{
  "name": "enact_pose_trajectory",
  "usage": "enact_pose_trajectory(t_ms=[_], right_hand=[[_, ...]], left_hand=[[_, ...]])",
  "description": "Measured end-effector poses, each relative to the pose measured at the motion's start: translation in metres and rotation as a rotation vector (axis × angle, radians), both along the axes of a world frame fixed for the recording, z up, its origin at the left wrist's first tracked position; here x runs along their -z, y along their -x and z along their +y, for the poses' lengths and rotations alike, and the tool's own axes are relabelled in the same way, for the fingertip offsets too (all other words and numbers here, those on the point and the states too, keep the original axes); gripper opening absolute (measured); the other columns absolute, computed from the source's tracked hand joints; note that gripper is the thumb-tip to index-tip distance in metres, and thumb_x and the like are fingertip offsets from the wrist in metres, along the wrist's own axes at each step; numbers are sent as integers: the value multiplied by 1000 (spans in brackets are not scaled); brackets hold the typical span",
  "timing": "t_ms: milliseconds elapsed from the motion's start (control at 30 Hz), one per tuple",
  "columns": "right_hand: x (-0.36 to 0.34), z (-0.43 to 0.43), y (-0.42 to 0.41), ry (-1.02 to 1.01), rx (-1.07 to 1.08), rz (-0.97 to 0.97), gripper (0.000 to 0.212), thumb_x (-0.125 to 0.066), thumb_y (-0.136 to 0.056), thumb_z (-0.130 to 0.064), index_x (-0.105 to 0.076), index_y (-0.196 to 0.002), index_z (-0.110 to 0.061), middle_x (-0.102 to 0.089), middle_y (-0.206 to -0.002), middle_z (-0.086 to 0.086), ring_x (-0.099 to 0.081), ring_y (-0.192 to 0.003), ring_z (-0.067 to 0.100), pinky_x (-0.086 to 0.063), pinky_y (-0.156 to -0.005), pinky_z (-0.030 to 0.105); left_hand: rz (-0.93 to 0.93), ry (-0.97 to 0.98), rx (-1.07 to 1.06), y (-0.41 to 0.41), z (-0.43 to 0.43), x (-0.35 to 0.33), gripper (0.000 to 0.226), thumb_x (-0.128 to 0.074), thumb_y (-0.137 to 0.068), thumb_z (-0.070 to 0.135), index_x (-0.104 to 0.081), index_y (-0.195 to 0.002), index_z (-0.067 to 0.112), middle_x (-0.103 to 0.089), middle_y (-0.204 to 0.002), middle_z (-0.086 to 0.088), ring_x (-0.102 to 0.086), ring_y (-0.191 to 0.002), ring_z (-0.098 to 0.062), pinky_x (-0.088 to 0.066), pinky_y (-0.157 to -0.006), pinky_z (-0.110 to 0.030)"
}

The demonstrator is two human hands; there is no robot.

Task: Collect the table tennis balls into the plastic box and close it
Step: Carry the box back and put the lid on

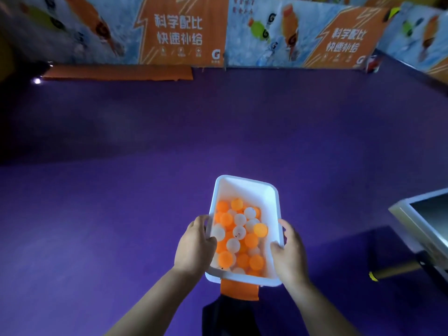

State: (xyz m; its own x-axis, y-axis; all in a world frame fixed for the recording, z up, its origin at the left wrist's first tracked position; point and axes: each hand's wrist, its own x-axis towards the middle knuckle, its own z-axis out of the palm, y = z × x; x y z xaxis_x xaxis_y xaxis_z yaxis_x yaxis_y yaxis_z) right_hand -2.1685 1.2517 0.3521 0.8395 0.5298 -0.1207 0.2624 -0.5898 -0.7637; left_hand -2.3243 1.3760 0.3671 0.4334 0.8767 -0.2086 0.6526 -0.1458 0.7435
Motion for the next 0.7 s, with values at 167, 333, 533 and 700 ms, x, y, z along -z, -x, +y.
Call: enact_pose_trajectory(t_ms=[167, 333, 533, 700], right_hand=[[-10, 84, -101, 22, 64, 30, 61, -56, -87, -5, -33, -143, -12, -44, -143, 10, -47, -126, 28, -43, -96, 36], [-23, 150, -199, 18, 67, 45, 50, -55, -84, -8, -48, -133, -14, -60, -124, 8, -58, -108, 24, -50, -83, 33], [-22, 220, -275, 9, 156, 71, 41, -55, -79, -9, -58, -119, -15, -63, -106, 1, -58, -94, 17, -48, -67, 26], [-20, 286, -343, -29, 260, 44, 41, -56, -79, -8, -57, -119, -20, -61, -105, -2, -57, -92, 14, -43, -66, 24]], left_hand=[[25, -3, 13, -106, 88, -12, 47, -54, -84, 12, -45, -129, 19, -61, -116, -1, -60, -92, -21, -42, -66, -26], [18, 23, 12, -201, 157, -24, 46, -54, -84, 14, -45, -129, 16, -63, -108, -2, -62, -91, -23, -46, -68, -29], [52, 59, 101, -292, 239, -17, 44, -55, -84, 14, -46, -127, 15, -62, -110, -1, -61, -91, -23, -46, -67, -30], [37, 68, 222, -379, 323, -7, 46, -55, -84, 15, -44, -129, 16, -62, -108, -2, -61, -87, -21, -42, -60, -27]])
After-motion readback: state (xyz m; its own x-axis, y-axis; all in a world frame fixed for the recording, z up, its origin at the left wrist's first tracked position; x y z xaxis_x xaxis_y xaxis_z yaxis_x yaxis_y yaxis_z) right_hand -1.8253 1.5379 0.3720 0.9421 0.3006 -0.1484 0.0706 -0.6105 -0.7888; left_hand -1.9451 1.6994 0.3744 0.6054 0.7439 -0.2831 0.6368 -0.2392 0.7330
